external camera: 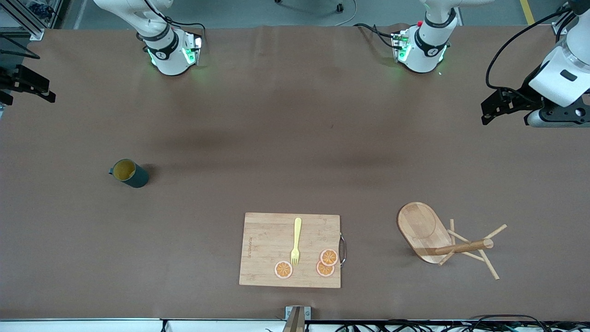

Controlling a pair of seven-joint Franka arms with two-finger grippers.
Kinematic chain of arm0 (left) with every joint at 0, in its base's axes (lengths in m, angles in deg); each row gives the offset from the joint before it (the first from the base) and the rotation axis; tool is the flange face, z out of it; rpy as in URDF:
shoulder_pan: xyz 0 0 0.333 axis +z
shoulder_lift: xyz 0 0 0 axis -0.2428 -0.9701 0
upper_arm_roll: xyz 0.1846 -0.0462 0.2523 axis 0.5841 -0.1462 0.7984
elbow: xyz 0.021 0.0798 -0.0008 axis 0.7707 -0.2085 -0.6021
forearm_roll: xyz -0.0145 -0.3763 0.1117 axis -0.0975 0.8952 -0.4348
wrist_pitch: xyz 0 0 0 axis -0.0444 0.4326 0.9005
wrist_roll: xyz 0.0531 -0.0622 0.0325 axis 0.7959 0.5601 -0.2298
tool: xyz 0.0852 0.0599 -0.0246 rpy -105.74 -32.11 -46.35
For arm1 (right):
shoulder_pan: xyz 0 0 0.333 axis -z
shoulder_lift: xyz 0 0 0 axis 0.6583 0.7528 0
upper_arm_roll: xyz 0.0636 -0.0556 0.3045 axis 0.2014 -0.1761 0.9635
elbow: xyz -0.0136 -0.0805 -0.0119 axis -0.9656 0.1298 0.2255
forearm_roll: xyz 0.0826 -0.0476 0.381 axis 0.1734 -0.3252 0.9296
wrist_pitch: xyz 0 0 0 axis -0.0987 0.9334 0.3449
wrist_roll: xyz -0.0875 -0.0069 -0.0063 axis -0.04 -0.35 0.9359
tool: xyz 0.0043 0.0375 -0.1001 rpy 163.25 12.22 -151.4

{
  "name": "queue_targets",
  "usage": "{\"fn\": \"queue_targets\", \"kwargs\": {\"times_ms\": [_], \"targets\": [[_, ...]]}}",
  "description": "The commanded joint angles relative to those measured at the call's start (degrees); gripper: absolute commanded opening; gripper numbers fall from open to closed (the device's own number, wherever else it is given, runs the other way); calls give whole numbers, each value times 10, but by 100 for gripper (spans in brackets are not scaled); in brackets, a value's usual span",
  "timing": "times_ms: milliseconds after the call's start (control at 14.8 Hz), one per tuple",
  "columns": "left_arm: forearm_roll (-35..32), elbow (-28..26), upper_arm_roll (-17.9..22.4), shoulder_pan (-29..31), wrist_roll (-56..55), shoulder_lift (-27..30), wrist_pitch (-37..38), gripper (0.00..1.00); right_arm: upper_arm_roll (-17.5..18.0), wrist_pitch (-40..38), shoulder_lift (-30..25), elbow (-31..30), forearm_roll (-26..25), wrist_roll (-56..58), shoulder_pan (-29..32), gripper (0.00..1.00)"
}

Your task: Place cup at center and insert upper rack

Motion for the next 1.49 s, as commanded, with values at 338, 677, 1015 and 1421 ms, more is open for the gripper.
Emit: {"fn": "queue_targets", "kwargs": {"times_ms": [338,677,1015,1421], "targets": [[1,15,-1,4,12,-4,14,100,4,3,-17,-13,3,11,6,100],[1,23,0,4,12,-5,14,100,3,-1,-13,3,3,12,6,100],[2,23,0,5,11,-10,14,100,2,-10,23,19,3,6,12,100],[2,23,0,4,12,-10,14,100,2,112,132,1,6,60,19,100]]}}
